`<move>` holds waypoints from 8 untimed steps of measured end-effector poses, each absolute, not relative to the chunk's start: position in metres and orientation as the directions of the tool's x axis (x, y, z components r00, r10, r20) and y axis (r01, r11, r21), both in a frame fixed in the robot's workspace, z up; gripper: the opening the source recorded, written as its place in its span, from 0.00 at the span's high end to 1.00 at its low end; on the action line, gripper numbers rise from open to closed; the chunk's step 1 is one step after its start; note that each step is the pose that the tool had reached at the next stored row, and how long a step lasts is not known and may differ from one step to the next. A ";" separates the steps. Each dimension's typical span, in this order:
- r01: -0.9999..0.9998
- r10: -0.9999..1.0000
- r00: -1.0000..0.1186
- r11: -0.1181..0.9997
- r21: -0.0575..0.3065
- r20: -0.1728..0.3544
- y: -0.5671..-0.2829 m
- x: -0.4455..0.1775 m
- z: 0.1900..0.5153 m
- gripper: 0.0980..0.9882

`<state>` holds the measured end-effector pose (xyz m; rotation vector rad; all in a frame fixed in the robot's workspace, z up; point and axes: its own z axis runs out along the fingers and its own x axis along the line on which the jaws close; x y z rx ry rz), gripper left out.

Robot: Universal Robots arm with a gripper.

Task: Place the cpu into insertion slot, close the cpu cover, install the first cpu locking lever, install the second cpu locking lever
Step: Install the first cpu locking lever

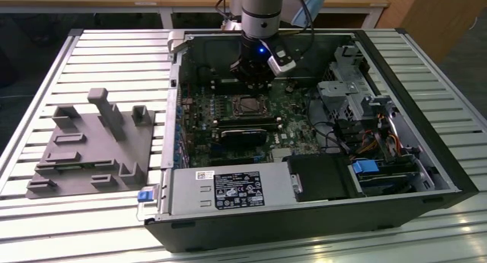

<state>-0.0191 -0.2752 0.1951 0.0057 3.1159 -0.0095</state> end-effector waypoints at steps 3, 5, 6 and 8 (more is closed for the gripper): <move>0.004 0.004 -1.000 1.000 -0.006 -0.025 -0.275 -0.019 0.195 0.99; 0.004 0.004 -1.000 1.000 -0.006 -0.026 -0.275 -0.019 0.195 0.99; 0.004 0.004 -1.000 1.000 -0.006 -0.026 -0.275 -0.019 0.195 0.99; 0.004 0.004 -1.000 1.000 -0.005 -0.026 -0.275 -0.019 0.195 0.99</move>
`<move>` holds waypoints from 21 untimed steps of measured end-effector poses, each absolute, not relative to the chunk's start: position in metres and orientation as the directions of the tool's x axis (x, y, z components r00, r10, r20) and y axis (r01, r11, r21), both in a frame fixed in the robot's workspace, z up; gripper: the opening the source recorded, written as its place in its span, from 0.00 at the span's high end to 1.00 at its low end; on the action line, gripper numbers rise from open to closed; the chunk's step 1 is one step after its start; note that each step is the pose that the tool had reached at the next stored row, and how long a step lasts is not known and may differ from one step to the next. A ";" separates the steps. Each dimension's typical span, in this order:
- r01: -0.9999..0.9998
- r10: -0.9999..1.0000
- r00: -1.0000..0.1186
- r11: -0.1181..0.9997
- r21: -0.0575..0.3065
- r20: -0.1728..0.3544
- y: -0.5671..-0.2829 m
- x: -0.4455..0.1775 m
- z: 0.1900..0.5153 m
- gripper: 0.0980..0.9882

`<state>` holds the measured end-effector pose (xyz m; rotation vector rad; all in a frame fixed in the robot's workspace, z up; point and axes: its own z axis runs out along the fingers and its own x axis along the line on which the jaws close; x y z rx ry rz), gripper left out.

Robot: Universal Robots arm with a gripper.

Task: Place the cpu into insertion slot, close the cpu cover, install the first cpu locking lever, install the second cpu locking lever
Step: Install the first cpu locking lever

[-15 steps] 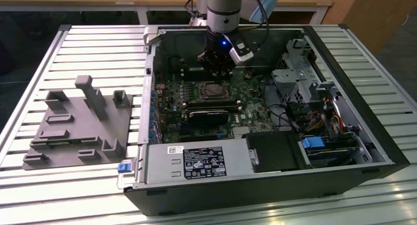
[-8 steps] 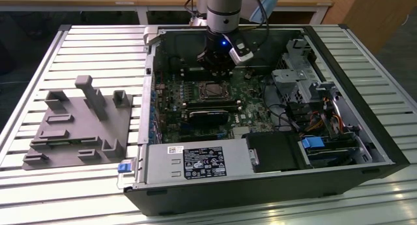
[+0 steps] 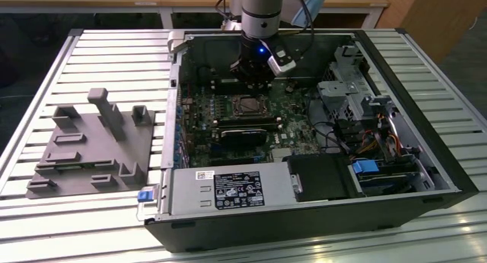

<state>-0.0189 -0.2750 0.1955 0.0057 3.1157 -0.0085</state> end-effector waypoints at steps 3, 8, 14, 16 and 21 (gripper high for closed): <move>0.004 0.004 -1.000 1.000 -0.002 -0.028 -0.274 -0.018 0.196 0.99; 0.004 0.004 -1.000 1.000 -0.002 -0.028 -0.274 -0.018 0.201 0.99; 0.004 0.004 -1.000 1.000 -0.002 -0.028 -0.274 -0.018 0.207 0.99; 0.004 0.004 -1.000 1.000 -0.002 -0.028 -0.274 -0.018 0.209 0.99; 0.004 0.004 -1.000 1.000 -0.002 -0.028 -0.274 -0.018 0.218 0.99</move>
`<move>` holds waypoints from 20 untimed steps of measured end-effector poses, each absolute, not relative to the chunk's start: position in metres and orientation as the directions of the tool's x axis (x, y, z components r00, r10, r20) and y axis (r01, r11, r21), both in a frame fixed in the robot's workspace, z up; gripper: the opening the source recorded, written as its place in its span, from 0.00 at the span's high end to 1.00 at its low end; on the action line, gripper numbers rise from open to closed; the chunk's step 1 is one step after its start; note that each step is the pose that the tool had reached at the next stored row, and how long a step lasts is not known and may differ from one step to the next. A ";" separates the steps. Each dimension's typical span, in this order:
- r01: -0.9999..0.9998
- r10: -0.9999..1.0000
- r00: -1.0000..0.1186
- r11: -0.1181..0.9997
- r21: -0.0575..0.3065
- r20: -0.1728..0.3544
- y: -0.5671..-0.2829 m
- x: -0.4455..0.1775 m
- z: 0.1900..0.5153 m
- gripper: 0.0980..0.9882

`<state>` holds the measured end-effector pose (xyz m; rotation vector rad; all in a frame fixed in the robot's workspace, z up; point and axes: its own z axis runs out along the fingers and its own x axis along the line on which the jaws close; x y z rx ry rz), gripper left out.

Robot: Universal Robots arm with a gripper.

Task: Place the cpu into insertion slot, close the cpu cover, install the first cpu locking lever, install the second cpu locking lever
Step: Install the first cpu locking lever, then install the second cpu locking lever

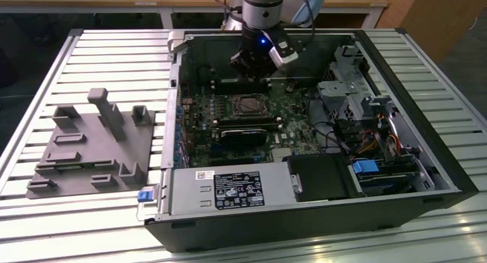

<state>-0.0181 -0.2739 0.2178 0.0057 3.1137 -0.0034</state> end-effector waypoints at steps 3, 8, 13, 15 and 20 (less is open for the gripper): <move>0.003 0.003 -1.000 1.000 -0.002 -0.028 -0.274 -0.018 0.220 0.99; 0.004 0.004 -1.000 1.000 -0.002 -0.028 -0.279 -0.018 0.220 0.99; 0.004 0.004 -1.000 1.000 -0.002 -0.028 -0.281 -0.018 0.220 0.99; 0.004 0.004 -1.000 1.000 -0.002 -0.028 -0.281 -0.018 0.220 0.99; 0.004 0.004 -1.000 1.000 -0.002 -0.028 -0.282 -0.018 0.220 0.99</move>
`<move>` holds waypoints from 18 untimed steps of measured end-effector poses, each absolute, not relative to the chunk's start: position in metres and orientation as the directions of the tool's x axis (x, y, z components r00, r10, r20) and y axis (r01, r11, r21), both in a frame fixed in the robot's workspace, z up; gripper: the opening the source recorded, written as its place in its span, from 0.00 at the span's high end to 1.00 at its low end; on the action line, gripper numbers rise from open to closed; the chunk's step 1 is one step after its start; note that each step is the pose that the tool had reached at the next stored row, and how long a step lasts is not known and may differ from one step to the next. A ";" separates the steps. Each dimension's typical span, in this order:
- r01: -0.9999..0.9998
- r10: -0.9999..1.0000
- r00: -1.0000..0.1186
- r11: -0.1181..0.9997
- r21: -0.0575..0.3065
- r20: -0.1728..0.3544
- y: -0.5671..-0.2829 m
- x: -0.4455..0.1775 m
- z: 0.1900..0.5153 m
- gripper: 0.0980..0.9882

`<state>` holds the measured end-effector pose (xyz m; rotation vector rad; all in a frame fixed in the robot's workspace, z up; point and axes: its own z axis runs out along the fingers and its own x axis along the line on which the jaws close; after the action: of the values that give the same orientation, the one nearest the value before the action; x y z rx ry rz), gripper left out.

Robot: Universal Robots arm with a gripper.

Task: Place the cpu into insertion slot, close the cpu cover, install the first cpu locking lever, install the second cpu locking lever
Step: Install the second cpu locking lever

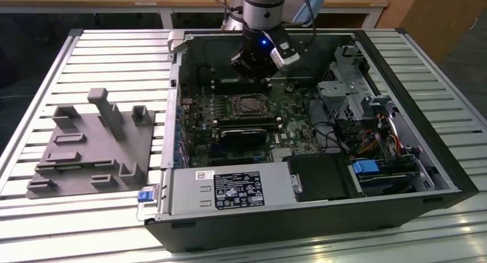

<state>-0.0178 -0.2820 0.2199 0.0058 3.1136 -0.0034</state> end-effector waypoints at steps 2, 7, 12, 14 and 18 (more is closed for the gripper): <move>0.004 0.004 -1.000 1.000 -0.002 -0.028 -0.283 -0.018 0.220 0.99; 0.004 0.004 -1.000 1.000 -0.002 -0.028 -0.287 -0.018 0.220 0.99; 0.004 0.004 -1.000 1.000 -0.002 -0.028 -0.292 -0.018 0.220 0.99; 0.004 0.004 -1.000 1.000 -0.002 -0.028 -0.293 -0.018 0.220 0.99; 0.004 0.004 -1.000 1.000 -0.002 -0.028 -0.294 -0.018 0.221 0.99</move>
<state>-0.0178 -0.2940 0.2208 0.0059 3.1137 -0.0036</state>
